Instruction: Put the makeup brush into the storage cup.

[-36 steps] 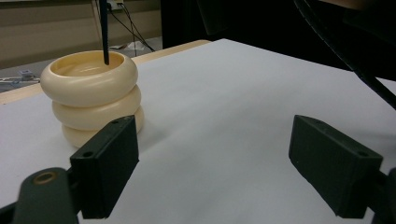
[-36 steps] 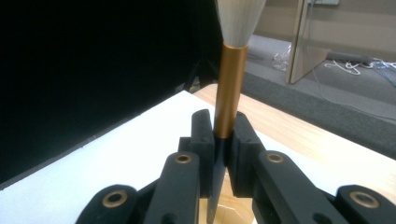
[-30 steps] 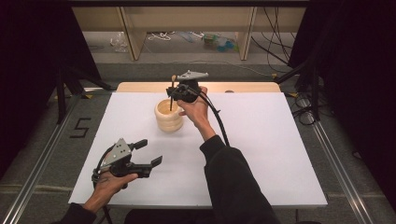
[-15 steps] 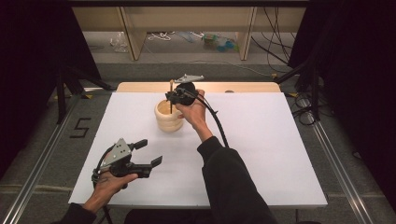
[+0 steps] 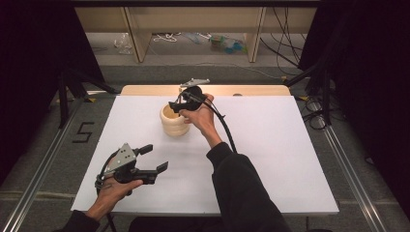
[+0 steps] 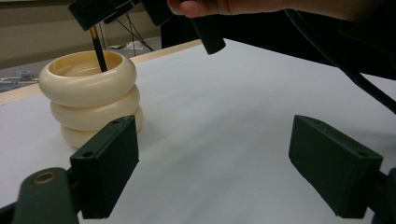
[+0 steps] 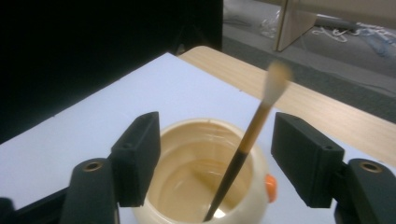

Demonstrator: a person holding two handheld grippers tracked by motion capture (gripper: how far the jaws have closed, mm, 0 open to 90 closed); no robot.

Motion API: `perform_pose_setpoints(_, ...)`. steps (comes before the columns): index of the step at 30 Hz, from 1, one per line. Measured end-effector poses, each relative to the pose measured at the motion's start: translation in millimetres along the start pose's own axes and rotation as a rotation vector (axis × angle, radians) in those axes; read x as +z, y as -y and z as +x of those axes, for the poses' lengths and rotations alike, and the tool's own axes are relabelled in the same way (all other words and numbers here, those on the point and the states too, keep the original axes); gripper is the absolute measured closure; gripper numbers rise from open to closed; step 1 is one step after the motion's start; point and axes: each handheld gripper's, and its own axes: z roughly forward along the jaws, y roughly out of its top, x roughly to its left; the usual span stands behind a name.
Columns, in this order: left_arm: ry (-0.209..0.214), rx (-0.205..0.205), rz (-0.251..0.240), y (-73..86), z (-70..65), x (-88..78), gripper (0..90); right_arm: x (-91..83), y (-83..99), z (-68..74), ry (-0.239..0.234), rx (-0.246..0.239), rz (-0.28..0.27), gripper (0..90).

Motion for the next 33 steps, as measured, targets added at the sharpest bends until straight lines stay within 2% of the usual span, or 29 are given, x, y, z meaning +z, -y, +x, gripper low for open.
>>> perform_pose_setpoints(5,-0.001,-0.004,-0.001,-0.1,-0.5,-0.4,15.8,-12.9,-3.2,-4.0,0.022,0.007,0.008,24.1)
perform_pose_setpoints(10,-0.003,-0.010,0.000,0.4,-0.3,-0.1,15.8,-28.7,-7.2,-3.5,0.027,-0.005,-0.022,23.6)
perform_pose_setpoints(15,-0.001,0.004,-0.001,0.1,0.4,-0.3,15.8,-43.1,-8.2,-5.9,0.028,-0.025,-0.033,22.6)
perform_pose_setpoints(16,-0.008,-0.015,-0.002,0.4,-0.5,-0.3,15.9,-46.0,-8.1,-6.2,0.030,-0.026,-0.035,22.0)
perform_pose_setpoints(18,-0.007,-0.009,-0.002,0.4,-0.2,-0.4,15.8,-52.2,-6.9,-8.2,0.038,-0.041,-0.046,21.0)
perform_pose_setpoints(19,-0.007,-0.009,-0.001,0.4,-0.1,-0.4,15.8,-54.9,-6.6,-8.3,0.034,-0.030,-0.044,20.7)
perform_pose_setpoints(22,-0.009,-0.011,-0.003,0.3,0.0,-0.4,15.8,-62.1,-4.9,-11.0,0.043,-0.038,-0.060,20.3)
perform_pose_setpoints(26,-0.011,-0.010,-0.004,0.3,0.3,-0.4,15.8,-73.4,-2.9,-14.5,0.038,-0.056,-0.073,20.3)
perform_pose_setpoints(33,-0.016,-0.013,-0.005,0.1,1.2,-1.4,15.8,-92.8,-0.3,-11.1,0.016,-0.084,-0.098,20.0)
